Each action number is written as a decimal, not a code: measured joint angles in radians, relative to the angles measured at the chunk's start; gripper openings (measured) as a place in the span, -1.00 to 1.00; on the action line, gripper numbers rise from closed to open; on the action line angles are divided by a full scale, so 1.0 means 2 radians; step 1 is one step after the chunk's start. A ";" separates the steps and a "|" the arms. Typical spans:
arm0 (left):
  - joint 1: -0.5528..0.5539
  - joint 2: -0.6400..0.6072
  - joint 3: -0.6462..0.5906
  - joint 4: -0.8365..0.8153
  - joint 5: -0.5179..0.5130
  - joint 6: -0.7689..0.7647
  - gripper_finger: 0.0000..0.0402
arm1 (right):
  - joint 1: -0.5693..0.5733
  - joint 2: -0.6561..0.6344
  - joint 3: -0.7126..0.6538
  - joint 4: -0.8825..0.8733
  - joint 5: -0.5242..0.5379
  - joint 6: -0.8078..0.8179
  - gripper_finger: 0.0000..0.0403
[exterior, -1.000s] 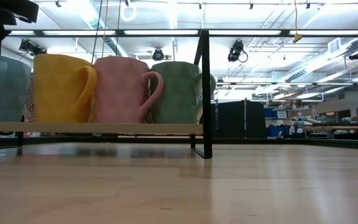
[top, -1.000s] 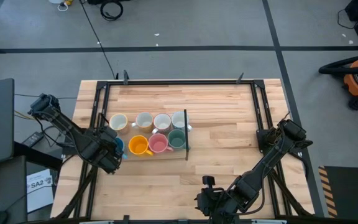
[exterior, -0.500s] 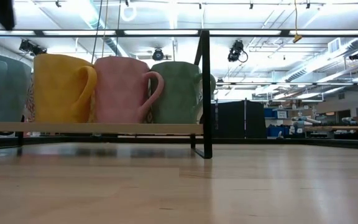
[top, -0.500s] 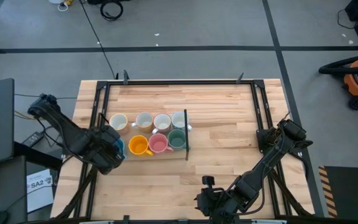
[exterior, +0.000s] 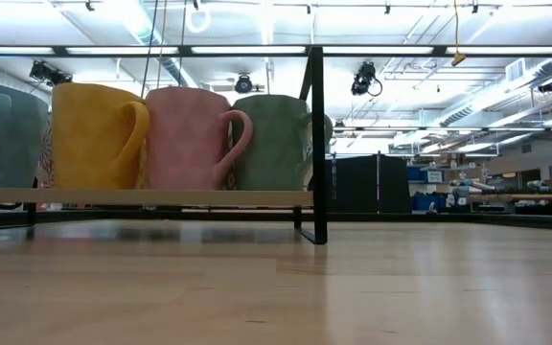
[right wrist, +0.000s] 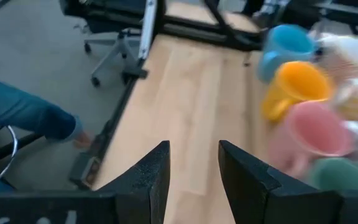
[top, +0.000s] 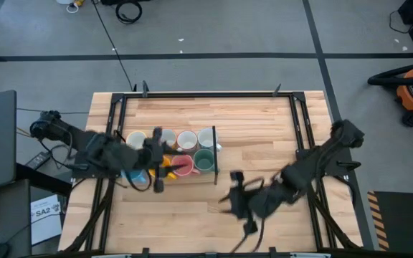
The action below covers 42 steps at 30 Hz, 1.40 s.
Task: Place coffee mugs
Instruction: Return to Home Position
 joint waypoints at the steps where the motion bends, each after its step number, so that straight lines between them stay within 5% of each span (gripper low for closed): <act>1: 0.014 -0.002 0.009 0.017 0.019 0.032 -0.23 | -0.008 -0.016 0.000 -0.012 -0.006 -0.006 -0.30; 6: 0.071 -0.046 0.041 0.009 0.028 0.117 -0.23 | -0.035 -0.105 0.000 -0.090 -0.007 -0.013 -0.30; 13: 0.110 -0.167 0.026 -0.136 0.027 0.069 -0.23 | -0.039 -0.239 -0.054 -0.123 0.047 -0.040 -0.30; 25: 0.109 -0.387 -0.208 -0.056 0.024 0.010 -0.23 | -0.074 -0.539 -0.364 0.070 0.044 -0.035 -0.30; 42: 0.109 -0.547 -0.446 0.091 0.026 0.037 -0.23 | -0.081 -0.831 -0.549 0.093 0.044 -0.038 -0.30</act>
